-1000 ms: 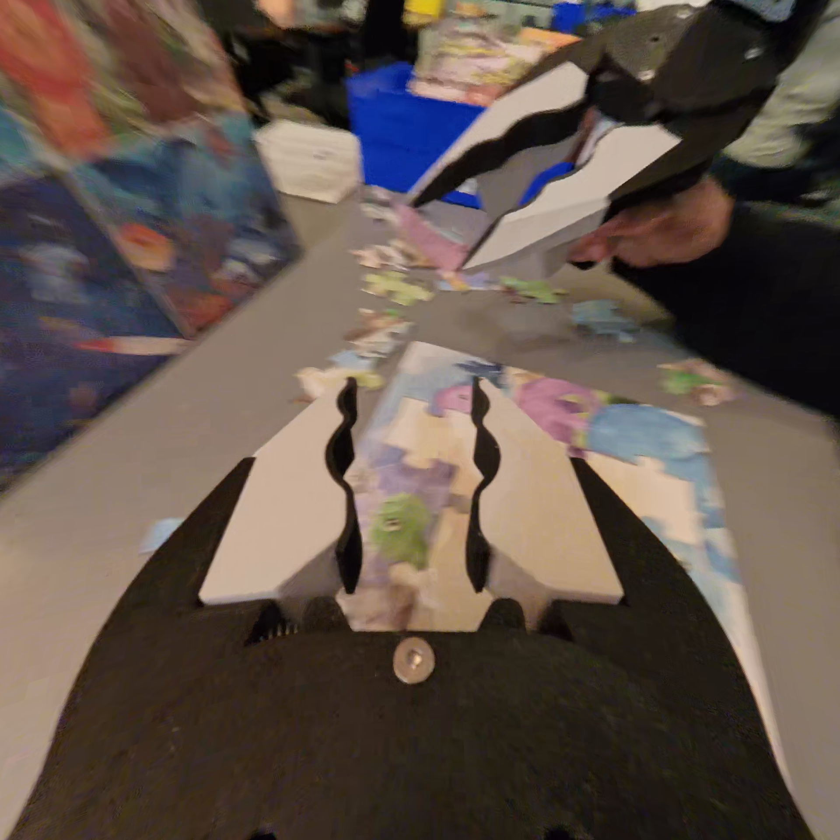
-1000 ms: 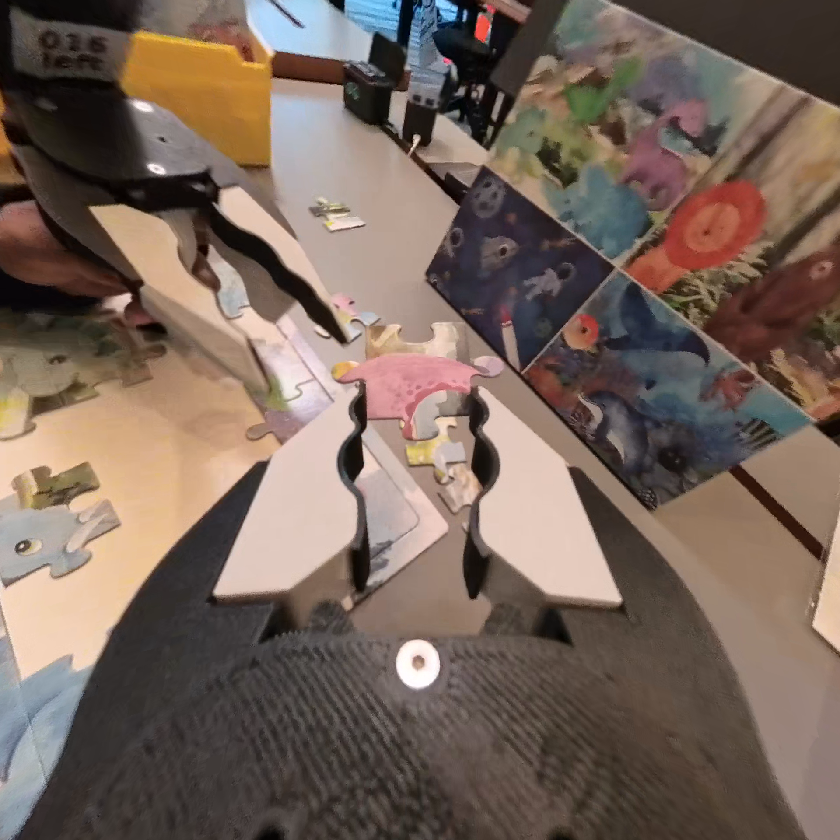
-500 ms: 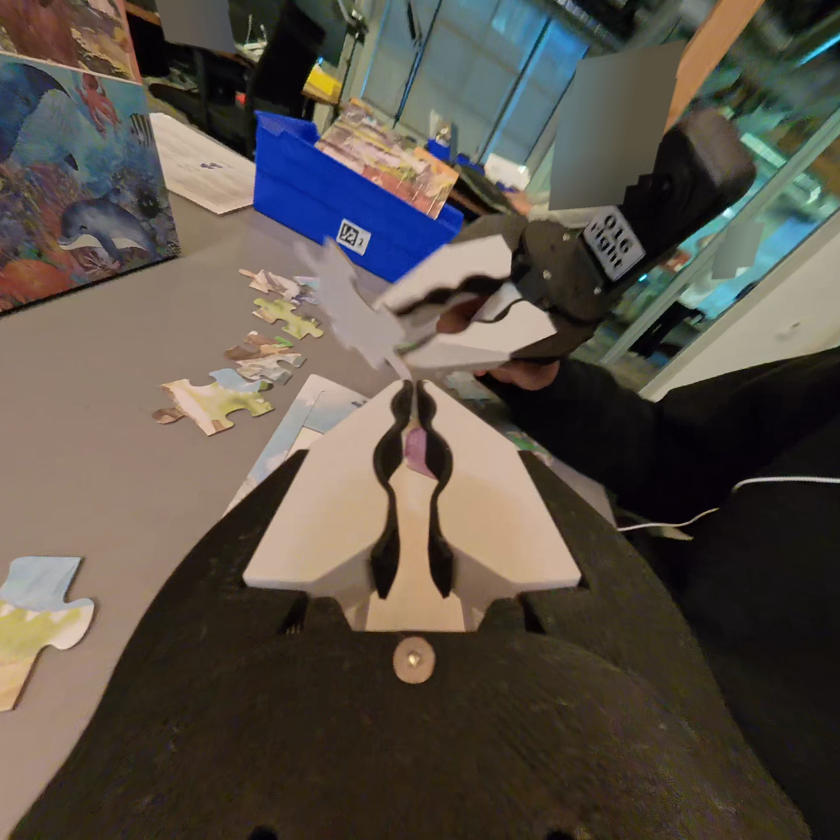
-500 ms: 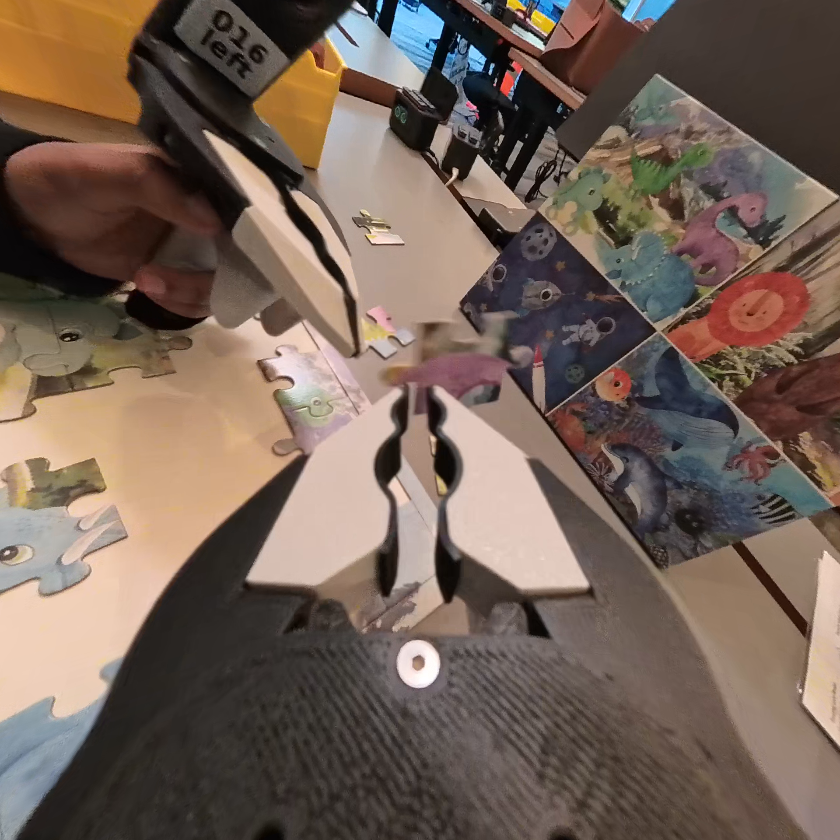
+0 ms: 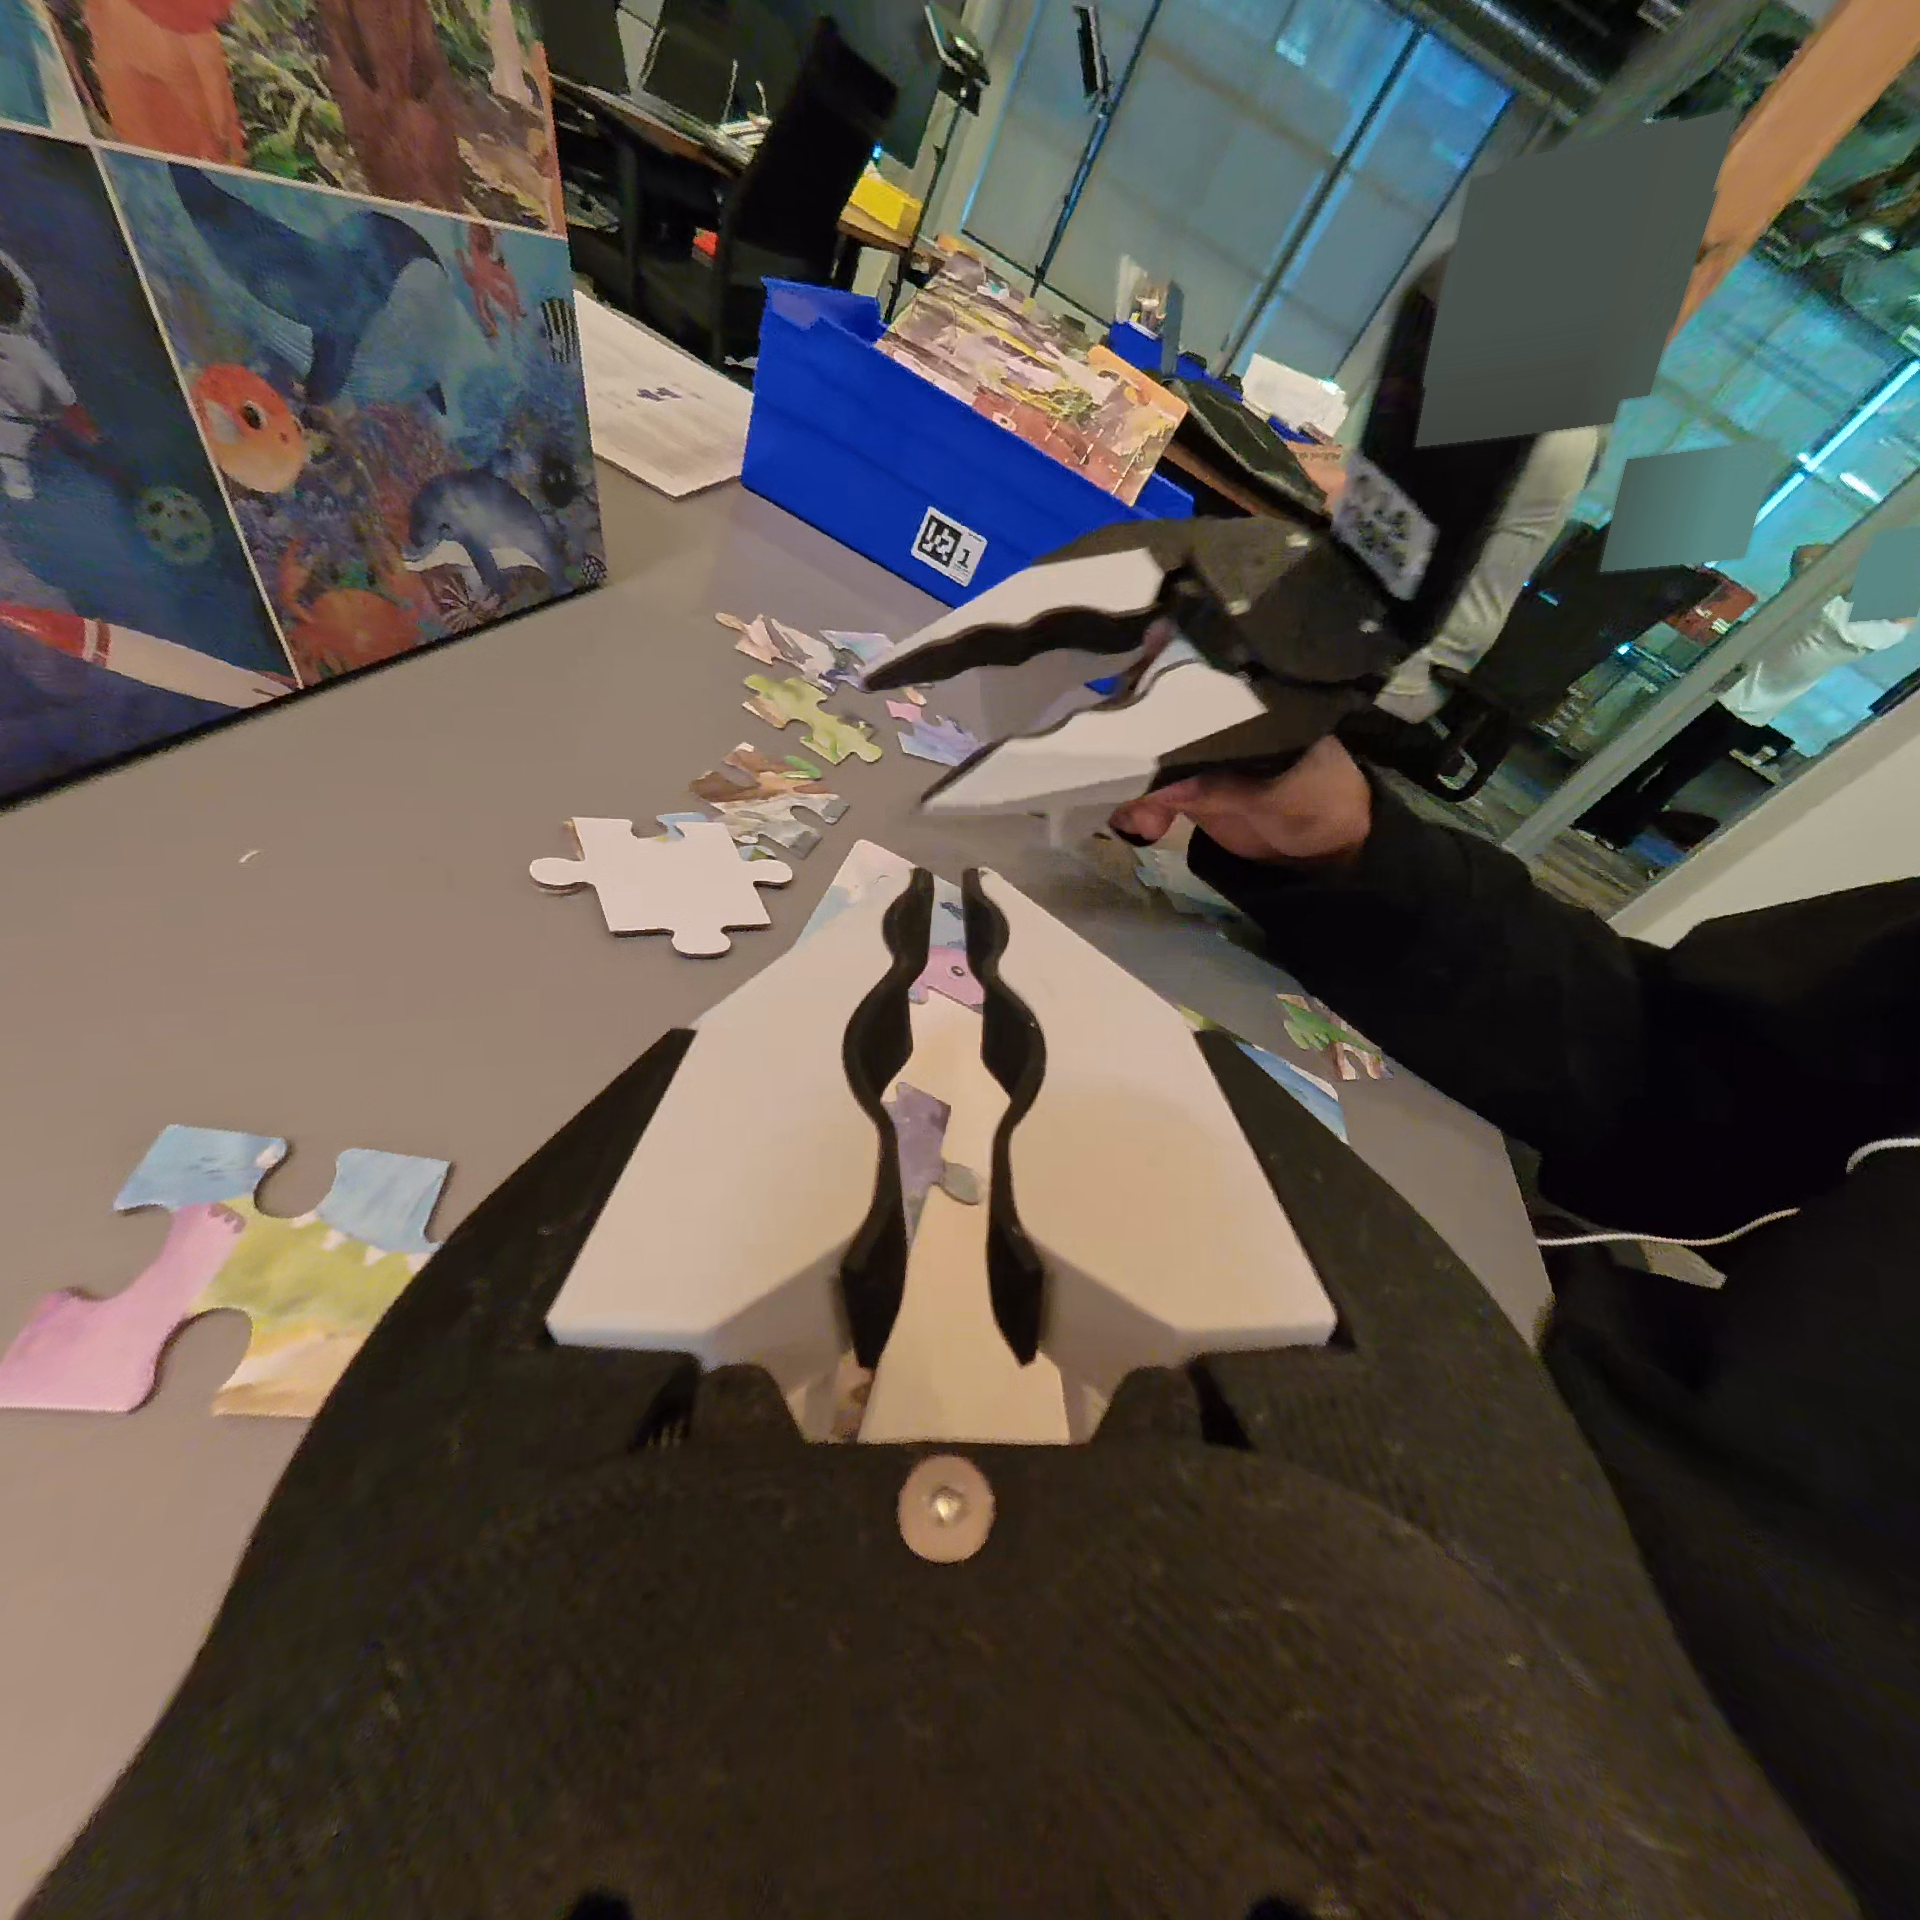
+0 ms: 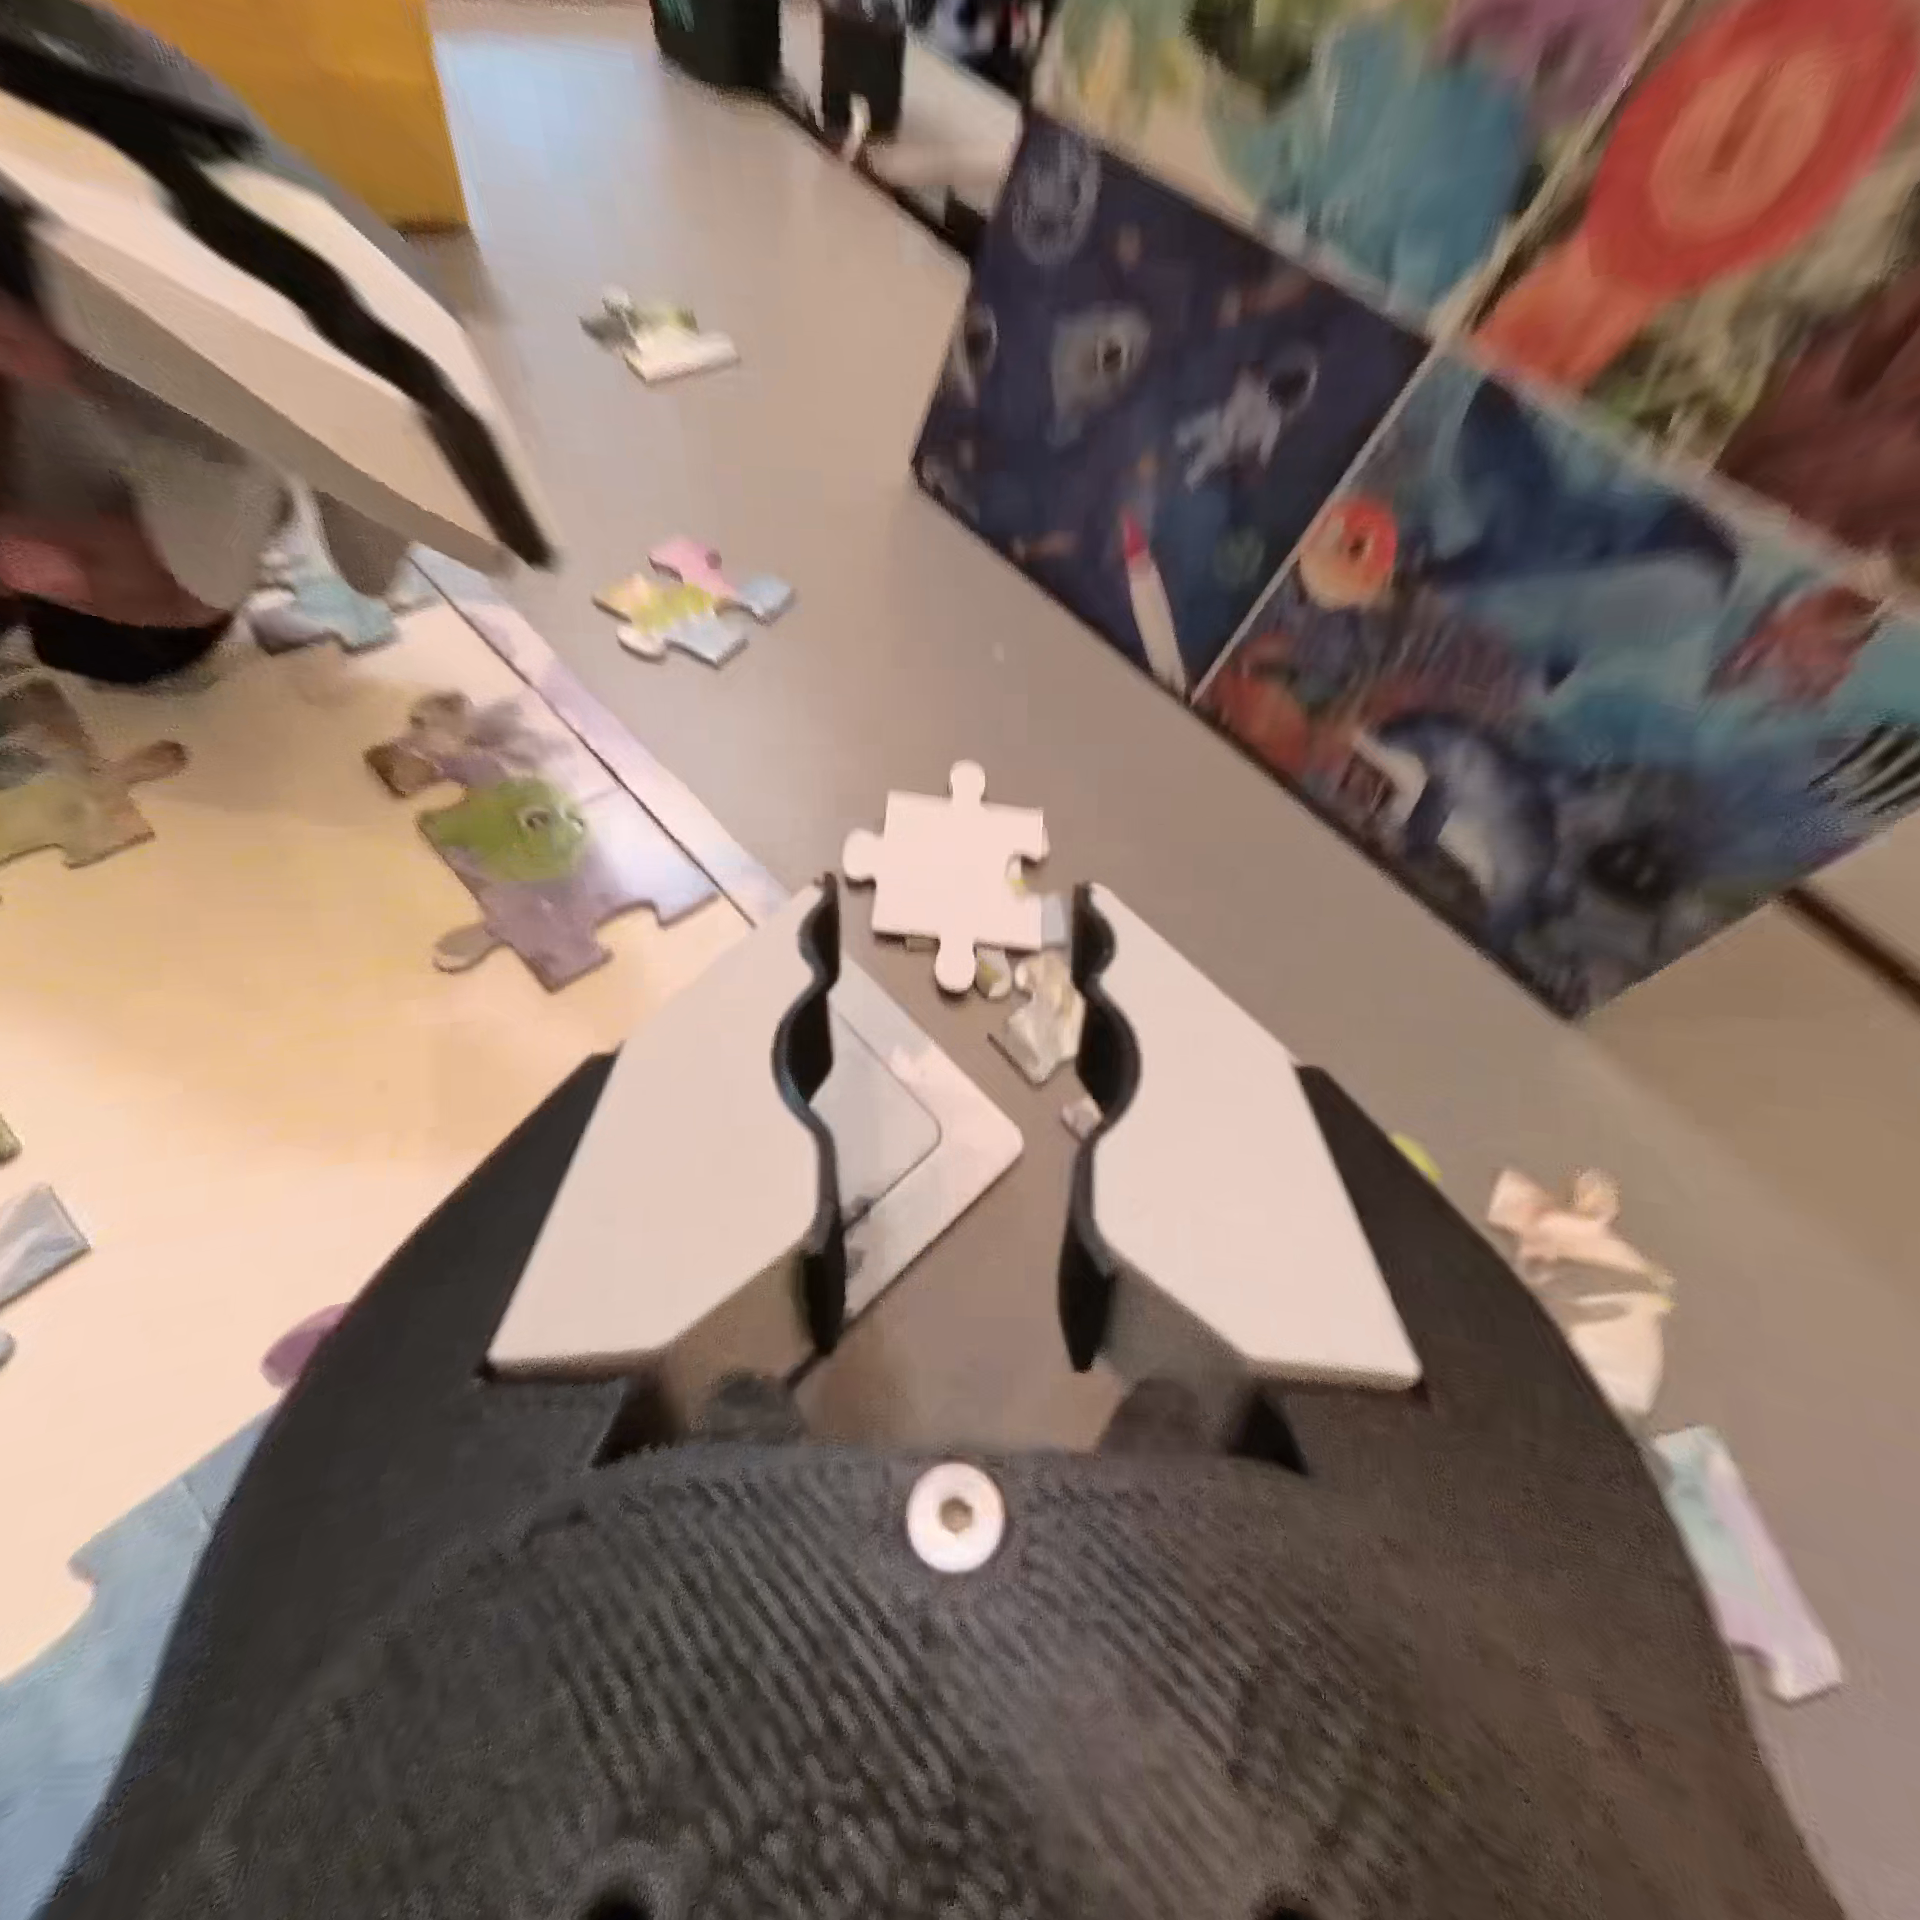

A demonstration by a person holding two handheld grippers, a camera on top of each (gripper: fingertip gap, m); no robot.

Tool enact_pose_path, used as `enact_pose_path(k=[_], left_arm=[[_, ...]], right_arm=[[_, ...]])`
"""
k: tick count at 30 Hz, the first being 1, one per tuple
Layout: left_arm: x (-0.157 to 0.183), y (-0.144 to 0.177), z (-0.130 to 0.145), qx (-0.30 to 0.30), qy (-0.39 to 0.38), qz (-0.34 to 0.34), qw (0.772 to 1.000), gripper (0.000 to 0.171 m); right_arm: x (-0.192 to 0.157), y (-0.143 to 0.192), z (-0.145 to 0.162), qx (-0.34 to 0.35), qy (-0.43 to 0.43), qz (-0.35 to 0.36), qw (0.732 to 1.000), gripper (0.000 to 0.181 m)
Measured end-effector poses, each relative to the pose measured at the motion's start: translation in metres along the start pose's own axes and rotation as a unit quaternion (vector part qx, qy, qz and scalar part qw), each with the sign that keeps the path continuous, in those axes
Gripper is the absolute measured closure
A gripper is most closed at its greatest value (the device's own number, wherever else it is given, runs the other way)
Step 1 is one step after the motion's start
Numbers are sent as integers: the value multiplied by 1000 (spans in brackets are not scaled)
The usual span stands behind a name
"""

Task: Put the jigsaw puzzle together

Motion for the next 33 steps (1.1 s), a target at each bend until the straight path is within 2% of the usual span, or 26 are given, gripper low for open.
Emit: enact_pose_path(k=[2, 5, 9, 11, 14, 15, 17, 19, 22, 25, 28, 29, 33], left_arm=[[1, -1, 0, 0, -2, 3, 1000, 166], [1, -2, 1, -5, -22, -11, 1000, 166], [-1, -4, 6, -22, -49, -27, 998, 166], [2, -5, 7, -26, -58, -24, 998, 166], [5, -6, 8, -35, -82, -33, 996, 166], [5, -7, 8, -37, -90, -37, 995, 166], [5, -6, 7, -39, -107, -46, 992, 165], [2, -5, 6, -33, -119, -61, 990, 164], [-1, -4, 5, -24, -111, -65, 991, 163], [0, -3, 3, -16, -105, -60, 993, 163], [0, -2, 2, -16, -115, -67, 991, 163], [0, -2, 2, -16, -118, -67, 991, 163], [-3, -2, 4, -25, -131, -79, 988, 164]], right_arm=[[4, -14, 11, -30, -31, -10, 999, 129], [5, -36, 11, -56, -65, -33, 996, 118], [1, -60, 18, -124, -102, -68, 985, 102], [2, -58, 18, -118, -109, -69, 985, 125], [5, -52, 17, -105, -89, -67, 988, 176], [6, -49, 14, -92, -87, -67, 990, 181], [7, -44, 6, -61, -96, -70, 991, 169], [6, -45, -3, -33, -110, -75, 991, 141], [-4, -58, 3, -76, -89, -64, 991, 116], [-13, -71, 9, -123, -51, -49, 990, 110], [-18, -77, 8, -132, -68, -58, 987, 113], [-18, -77, 8, -132, -74, -56, 987, 121], [-16, -75, 8, -128, -69, -56, 988, 124]])
Point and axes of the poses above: each gripper's, where its closed fingertips meet, y back along the fingers, z out of its underside, x = y × z across the jaws, the point moved 5 cm from there along y, back along the fingers, and after that the axes turned 3 degrees about -z, right-handed, at the moved point
